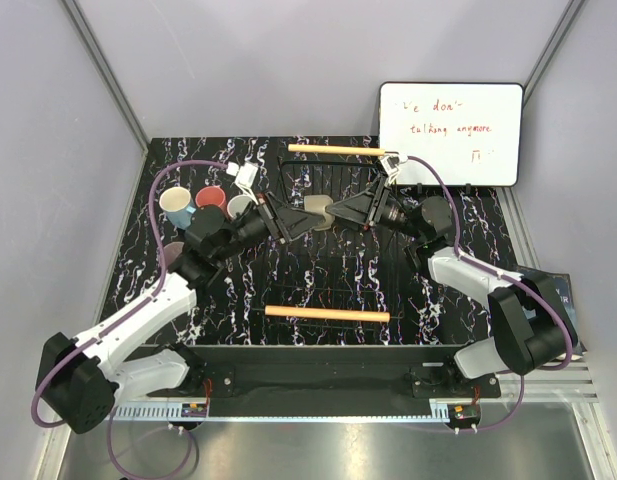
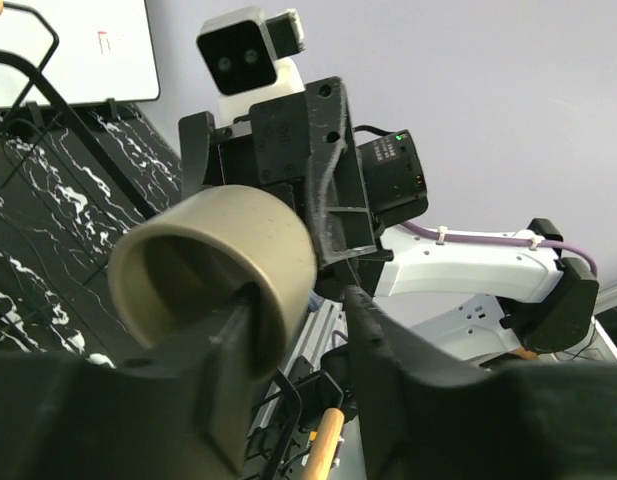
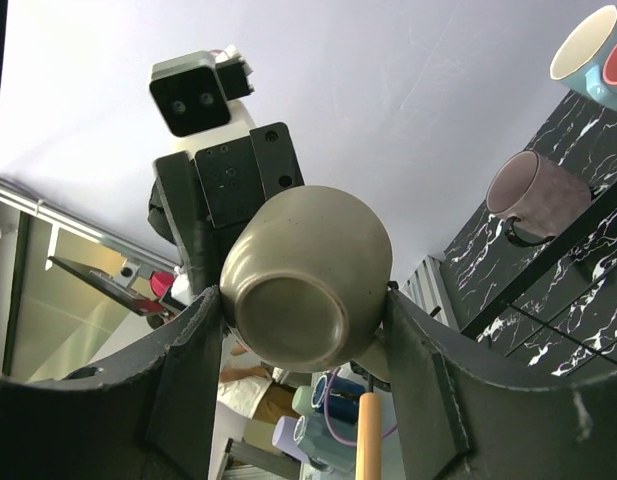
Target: Unload the cups from the dish rack
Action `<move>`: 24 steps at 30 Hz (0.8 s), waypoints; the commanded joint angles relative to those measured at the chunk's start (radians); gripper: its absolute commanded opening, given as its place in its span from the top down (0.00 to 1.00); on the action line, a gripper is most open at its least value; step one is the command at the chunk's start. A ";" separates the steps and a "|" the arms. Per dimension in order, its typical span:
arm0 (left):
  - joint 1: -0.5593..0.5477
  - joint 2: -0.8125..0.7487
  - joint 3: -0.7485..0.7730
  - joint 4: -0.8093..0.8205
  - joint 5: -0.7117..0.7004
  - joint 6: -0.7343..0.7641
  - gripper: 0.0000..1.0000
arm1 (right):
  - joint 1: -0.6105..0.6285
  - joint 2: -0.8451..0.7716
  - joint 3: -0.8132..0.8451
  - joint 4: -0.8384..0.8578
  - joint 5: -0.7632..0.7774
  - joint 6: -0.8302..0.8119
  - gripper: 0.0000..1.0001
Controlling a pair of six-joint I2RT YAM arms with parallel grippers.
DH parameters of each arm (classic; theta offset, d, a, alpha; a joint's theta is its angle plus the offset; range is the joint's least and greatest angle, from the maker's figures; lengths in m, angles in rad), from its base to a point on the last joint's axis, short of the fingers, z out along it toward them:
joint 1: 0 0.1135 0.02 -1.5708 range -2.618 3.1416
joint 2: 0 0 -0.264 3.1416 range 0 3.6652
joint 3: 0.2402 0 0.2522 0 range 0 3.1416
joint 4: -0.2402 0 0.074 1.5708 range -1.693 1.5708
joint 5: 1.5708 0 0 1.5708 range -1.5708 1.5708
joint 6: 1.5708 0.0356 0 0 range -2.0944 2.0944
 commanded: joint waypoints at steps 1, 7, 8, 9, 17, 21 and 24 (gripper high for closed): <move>-0.029 0.009 -0.002 0.094 0.023 -0.002 0.65 | 0.016 -0.004 0.033 0.072 0.008 -0.005 1.00; -0.038 0.020 -0.002 0.100 0.029 0.002 0.90 | 0.033 -0.001 0.033 0.069 0.008 -0.014 1.00; -0.038 0.020 0.001 0.094 0.018 0.001 0.98 | 0.034 -0.001 0.032 0.066 0.006 -0.016 1.00; -0.038 0.020 0.004 0.082 0.012 0.003 1.00 | 0.034 -0.001 0.032 0.064 0.006 -0.019 1.00; -0.038 -0.034 0.038 -0.127 -0.094 0.096 1.00 | 0.033 -0.060 0.030 -0.077 -0.005 -0.088 0.92; -0.038 -0.075 0.038 -0.171 -0.141 0.117 1.00 | 0.036 -0.103 0.029 -0.144 -0.005 -0.140 0.76; -0.038 -0.086 0.058 -0.229 -0.169 0.133 1.00 | 0.034 -0.123 0.030 -0.187 -0.001 -0.163 0.61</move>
